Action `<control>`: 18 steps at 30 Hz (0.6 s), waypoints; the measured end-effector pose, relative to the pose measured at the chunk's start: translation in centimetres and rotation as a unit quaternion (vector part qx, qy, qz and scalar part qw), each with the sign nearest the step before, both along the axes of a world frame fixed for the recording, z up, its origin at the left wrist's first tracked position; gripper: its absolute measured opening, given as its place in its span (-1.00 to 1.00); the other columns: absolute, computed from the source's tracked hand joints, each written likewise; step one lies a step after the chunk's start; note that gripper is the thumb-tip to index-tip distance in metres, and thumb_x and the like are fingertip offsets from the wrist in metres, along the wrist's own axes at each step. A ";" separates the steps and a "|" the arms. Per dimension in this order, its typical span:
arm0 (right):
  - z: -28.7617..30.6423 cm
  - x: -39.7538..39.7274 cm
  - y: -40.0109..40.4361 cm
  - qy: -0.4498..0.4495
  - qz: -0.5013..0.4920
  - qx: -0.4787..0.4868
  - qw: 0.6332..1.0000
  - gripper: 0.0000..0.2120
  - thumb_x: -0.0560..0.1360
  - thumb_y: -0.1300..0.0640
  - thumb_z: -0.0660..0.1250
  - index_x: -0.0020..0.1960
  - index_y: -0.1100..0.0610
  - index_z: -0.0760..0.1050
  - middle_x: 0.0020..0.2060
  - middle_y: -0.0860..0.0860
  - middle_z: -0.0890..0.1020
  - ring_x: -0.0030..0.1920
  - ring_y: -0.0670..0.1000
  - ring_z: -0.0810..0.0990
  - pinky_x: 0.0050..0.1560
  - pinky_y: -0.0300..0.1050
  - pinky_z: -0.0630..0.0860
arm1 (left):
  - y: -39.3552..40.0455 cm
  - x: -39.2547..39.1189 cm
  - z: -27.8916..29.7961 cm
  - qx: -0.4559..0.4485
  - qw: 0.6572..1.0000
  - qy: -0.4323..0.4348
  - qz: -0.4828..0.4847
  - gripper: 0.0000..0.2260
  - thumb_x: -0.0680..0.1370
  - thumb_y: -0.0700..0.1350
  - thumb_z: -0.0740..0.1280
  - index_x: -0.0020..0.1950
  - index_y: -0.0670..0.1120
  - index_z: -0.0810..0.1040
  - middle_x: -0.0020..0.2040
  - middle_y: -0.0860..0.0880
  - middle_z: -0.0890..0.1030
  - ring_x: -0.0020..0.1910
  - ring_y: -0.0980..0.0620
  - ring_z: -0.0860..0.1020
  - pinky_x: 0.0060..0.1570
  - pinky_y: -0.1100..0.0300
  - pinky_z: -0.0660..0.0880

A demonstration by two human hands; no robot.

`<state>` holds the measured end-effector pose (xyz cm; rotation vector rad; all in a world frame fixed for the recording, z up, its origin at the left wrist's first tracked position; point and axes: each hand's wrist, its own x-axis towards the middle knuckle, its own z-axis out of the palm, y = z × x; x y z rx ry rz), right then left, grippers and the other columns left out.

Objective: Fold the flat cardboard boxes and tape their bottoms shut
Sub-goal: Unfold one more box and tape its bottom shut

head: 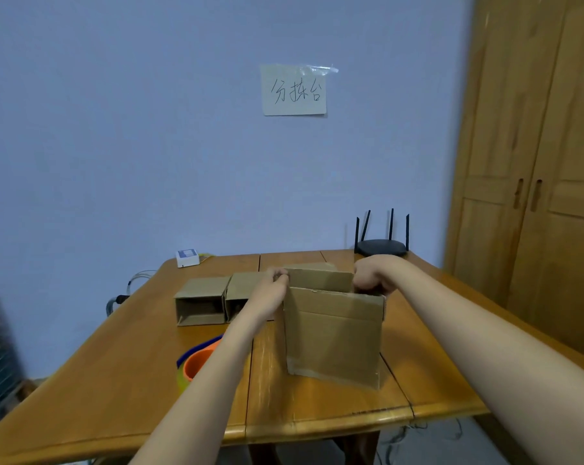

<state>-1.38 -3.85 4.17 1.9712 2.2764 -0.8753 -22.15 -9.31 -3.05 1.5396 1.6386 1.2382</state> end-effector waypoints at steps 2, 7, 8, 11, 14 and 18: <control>-0.3 -0.2 0.3 -0.014 -0.020 0.049 0.999 -0.72 0.59 0.32 0.18 0.29 0.31 0.43 0.07 0.23 0.58 -0.15 0.13 0.54 -0.16 -0.04 0.54 | -0.3 -0.2 0.4 -0.012 1.000 0.017 -0.005 -0.69 0.68 -0.10 0.03 0.39 -0.03 0.37 0.31 -0.03 0.42 0.22 0.02 0.38 0.14 0.15 0.31; -0.4 0.1 0.7 0.021 -0.079 0.096 0.992 -0.76 0.60 0.34 0.08 0.24 0.29 0.37 -0.15 0.19 0.47 -0.30 0.10 0.48 -0.32 -0.10 0.45 | -0.8 -0.4 1.5 -0.004 0.994 0.113 0.002 -0.64 0.69 -0.13 -0.02 0.37 -0.07 0.47 0.38 -0.06 0.46 0.35 -0.02 0.39 0.21 0.21 0.31; -0.4 0.2 0.7 0.023 -0.087 0.098 0.991 -0.80 0.60 0.34 0.09 0.19 0.27 0.39 -0.19 0.16 0.45 -0.33 0.06 0.45 -0.37 -0.13 0.42 | -0.8 -0.3 1.7 -0.004 0.991 0.133 -0.002 -0.65 0.70 -0.12 -0.01 0.38 -0.06 0.46 0.37 -0.06 0.48 0.29 0.01 0.42 0.17 0.23 0.33; -0.4 0.4 1.0 0.027 -0.091 0.082 0.992 -0.81 0.60 0.34 0.10 0.15 0.28 0.43 -0.24 0.13 0.43 -0.39 0.03 0.43 -0.39 -0.17 0.40 | -0.7 0.2 2.1 -0.009 0.986 0.165 -0.009 -0.66 0.69 -0.09 0.02 0.41 -0.07 0.43 0.29 -0.09 0.52 0.10 0.05 0.44 0.00 0.22 0.38; 0.1 0.3 1.1 0.079 -0.083 0.023 0.993 -0.79 0.59 0.40 0.10 0.18 0.37 0.43 -0.09 0.30 0.60 -0.30 0.26 0.67 -0.30 0.07 0.67 | -0.6 0.0 2.7 -0.011 0.985 0.174 0.004 -0.66 0.69 -0.10 0.01 0.38 -0.08 0.46 0.34 -0.09 0.49 0.26 -0.05 0.45 0.07 0.19 0.35; 0.4 0.1 1.3 0.047 -0.067 0.017 0.996 -0.73 0.60 0.37 0.09 0.25 0.36 0.43 -0.06 0.29 0.59 -0.18 0.27 0.68 -0.10 0.11 0.68 | -0.3 -1.3 3.1 -0.054 0.991 0.120 -0.007 -0.62 0.66 -0.14 -0.02 0.22 0.01 0.58 0.29 -0.06 0.46 0.08 -0.10 0.54 0.06 0.09 0.44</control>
